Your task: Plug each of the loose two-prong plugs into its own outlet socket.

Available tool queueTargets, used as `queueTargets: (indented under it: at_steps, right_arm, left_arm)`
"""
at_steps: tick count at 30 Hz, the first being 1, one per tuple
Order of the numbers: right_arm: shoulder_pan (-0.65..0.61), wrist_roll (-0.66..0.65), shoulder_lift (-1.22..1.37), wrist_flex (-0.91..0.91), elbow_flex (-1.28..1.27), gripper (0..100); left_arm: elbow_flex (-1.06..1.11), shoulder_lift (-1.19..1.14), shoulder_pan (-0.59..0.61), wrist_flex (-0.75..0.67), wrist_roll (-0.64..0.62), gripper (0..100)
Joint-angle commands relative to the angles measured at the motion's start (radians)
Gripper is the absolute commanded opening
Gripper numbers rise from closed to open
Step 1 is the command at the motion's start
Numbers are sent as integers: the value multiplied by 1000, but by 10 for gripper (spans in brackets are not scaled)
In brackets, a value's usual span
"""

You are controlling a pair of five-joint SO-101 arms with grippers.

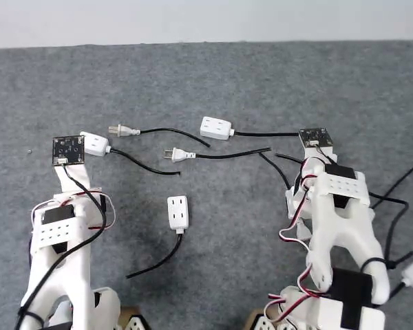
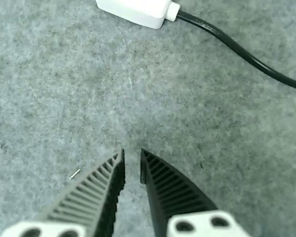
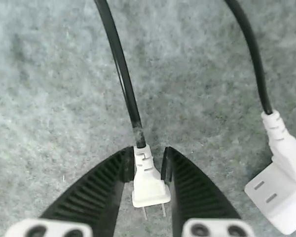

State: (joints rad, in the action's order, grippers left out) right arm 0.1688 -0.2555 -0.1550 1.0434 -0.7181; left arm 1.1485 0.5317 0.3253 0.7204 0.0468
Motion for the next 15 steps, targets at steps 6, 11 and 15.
queueTargets:
  at_steps: [6,11,15]
  right_arm:
    - [-10,-43,65,-5,25,111]
    - [-22,-94,82,-10,25,111]
    - [-35,-117,91,-12,31,111]
  left_arm:
    - [-13,28,-9,5,18,47]
    - [-12,28,-9,5,18,47]
    - [-12,28,-8,5,18,47]
